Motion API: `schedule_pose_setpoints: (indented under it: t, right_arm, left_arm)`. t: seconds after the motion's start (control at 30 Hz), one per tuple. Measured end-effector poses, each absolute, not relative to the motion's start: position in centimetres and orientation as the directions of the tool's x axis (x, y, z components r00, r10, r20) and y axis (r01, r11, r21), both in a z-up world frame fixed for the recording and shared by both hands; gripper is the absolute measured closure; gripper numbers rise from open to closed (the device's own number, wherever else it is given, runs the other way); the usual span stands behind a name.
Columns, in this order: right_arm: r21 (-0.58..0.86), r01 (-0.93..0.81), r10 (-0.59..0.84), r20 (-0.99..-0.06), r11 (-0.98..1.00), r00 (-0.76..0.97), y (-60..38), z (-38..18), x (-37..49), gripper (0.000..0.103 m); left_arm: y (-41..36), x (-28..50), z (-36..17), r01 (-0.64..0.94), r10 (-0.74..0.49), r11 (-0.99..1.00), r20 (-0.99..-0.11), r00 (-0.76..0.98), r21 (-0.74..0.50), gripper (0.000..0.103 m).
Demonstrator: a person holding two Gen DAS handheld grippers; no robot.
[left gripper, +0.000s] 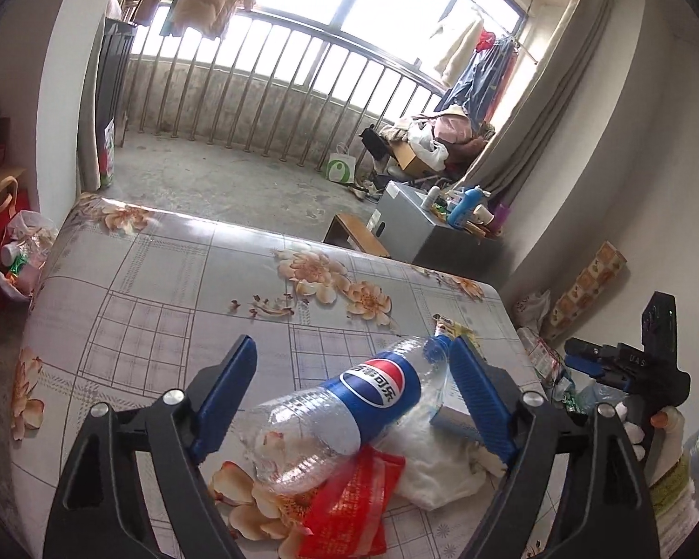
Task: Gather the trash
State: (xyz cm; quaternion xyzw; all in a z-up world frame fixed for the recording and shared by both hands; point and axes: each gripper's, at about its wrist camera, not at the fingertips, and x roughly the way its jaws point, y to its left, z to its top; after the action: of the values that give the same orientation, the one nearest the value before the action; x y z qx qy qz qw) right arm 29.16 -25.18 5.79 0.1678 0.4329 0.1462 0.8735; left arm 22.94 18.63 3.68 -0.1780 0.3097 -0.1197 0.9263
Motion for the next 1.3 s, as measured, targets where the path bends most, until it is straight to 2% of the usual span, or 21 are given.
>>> schedule_pose_setpoints:
  t: [0.03,0.1,0.2,0.27,0.37,0.5,0.87,0.97,1.07,1.3]
  right_arm:
    - [0.402,-0.112,0.392,-0.729,0.909,0.561,-24.4,5.5,30.5,0.032]
    - [0.375,-0.121,0.381,-0.766,0.919,0.518,-22.7,4.7,33.2,0.036]
    - [0.308,-0.126,0.331,-0.828,0.943,0.452,-20.1,3.2,37.0,0.04]
    - [0.217,-0.133,0.254,-0.868,0.967,0.427,-18.8,2.2,39.1,0.044]
    - [0.121,-0.112,0.156,-0.907,0.986,0.39,-17.7,0.2,42.0,0.045]
    - [0.053,-0.126,0.093,-0.937,0.991,0.336,-17.0,-1.9,42.8,0.045]
    - [0.012,-0.24,0.094,-0.939,0.971,0.332,-14.5,-1.8,38.6,0.055]
    - [0.01,-0.258,0.1,-0.937,0.966,0.336,-14.1,-1.8,37.1,0.056]
    - [0.016,-0.255,0.107,-0.933,0.967,0.344,-13.7,-2.0,36.2,0.057]
    - [0.043,-0.246,0.133,-0.922,0.968,0.362,-14.6,-2.1,32.7,0.058]
  left_arm:
    - [19.1,23.6,3.3,0.096,-0.328,0.906,-0.541,0.775,-0.411,0.029]
    - [19.7,25.0,2.3,0.07,-0.325,0.901,-0.558,0.764,-0.429,0.042]
    - [20.8,27.2,0.3,0.02,-0.31,0.901,-0.613,0.727,-0.432,0.052]
    - [21.2,28.5,-1.1,-0.005,-0.294,0.909,-0.649,0.702,-0.417,0.057]
    - [21.7,30.1,-3.2,-0.031,-0.285,0.915,-0.697,0.658,-0.403,0.062]
    - [21.7,31.0,-5.1,-0.011,-0.354,0.893,-0.718,0.6,-0.45,0.068]
    - [17.4,27.8,-5.7,0.135,-0.541,0.824,-0.693,0.477,-0.55,0.07]
    - [16.1,26.4,-5.7,0.148,-0.56,0.814,-0.69,0.459,-0.562,0.071]
    - [14.7,24.7,-6.0,0.146,-0.548,0.824,-0.705,0.451,-0.548,0.076]
    - [13.1,22.0,-6.0,0.157,-0.572,0.806,-0.683,0.455,-0.57,0.076]
